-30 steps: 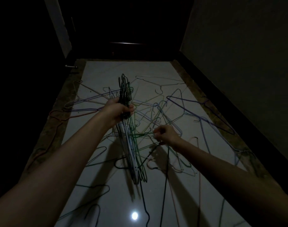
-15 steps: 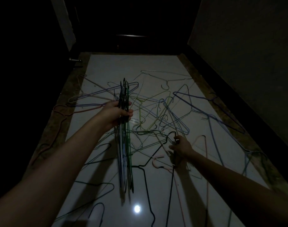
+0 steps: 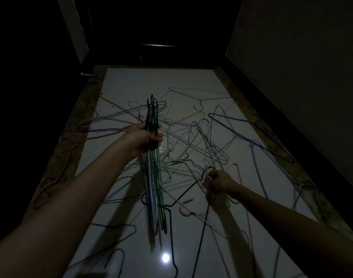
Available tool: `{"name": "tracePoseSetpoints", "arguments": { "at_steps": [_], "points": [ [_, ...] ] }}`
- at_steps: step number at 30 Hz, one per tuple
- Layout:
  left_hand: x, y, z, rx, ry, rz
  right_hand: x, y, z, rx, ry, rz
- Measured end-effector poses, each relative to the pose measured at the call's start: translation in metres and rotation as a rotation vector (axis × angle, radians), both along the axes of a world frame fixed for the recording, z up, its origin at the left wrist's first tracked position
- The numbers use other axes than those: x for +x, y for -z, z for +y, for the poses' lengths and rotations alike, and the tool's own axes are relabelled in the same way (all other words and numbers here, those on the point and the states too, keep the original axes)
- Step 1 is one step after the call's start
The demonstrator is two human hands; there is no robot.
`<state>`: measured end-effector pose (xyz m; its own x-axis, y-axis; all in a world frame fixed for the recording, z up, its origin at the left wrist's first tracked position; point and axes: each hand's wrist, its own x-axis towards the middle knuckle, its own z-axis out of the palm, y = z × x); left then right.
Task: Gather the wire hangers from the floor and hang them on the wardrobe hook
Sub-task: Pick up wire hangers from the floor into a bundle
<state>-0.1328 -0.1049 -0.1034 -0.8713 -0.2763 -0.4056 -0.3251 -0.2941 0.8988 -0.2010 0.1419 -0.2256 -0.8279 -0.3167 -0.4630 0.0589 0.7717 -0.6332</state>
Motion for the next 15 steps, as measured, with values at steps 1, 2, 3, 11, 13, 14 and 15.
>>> {"name": "tracePoseSetpoints", "arguments": {
  "at_steps": [1,2,3,11,13,14,15],
  "points": [
    [-0.001,-0.002,0.001,0.002,0.000,0.003,0.002,-0.005,0.002,0.016,-0.014,-0.031],
    [-0.001,-0.004,0.002,-0.001,0.001,0.007,0.004,-0.009,0.003,0.022,-0.026,-0.036],
    [-0.002,-0.006,0.003,-0.003,0.003,0.012,0.004,-0.011,0.005,0.016,-0.044,-0.005],
    [-0.002,-0.020,0.010,0.005,0.029,0.032,0.006,-0.037,0.016,-0.263,0.141,-0.070],
    [-0.002,-0.021,0.010,0.001,0.035,0.039,0.006,-0.044,0.013,-0.282,0.191,-0.119],
    [-0.002,-0.021,0.010,0.002,0.037,0.042,0.006,-0.047,0.012,-0.287,0.205,-0.120],
    [-0.002,-0.021,0.009,0.003,0.038,0.043,0.006,-0.050,0.010,-0.296,0.210,-0.112]
  ]
}}
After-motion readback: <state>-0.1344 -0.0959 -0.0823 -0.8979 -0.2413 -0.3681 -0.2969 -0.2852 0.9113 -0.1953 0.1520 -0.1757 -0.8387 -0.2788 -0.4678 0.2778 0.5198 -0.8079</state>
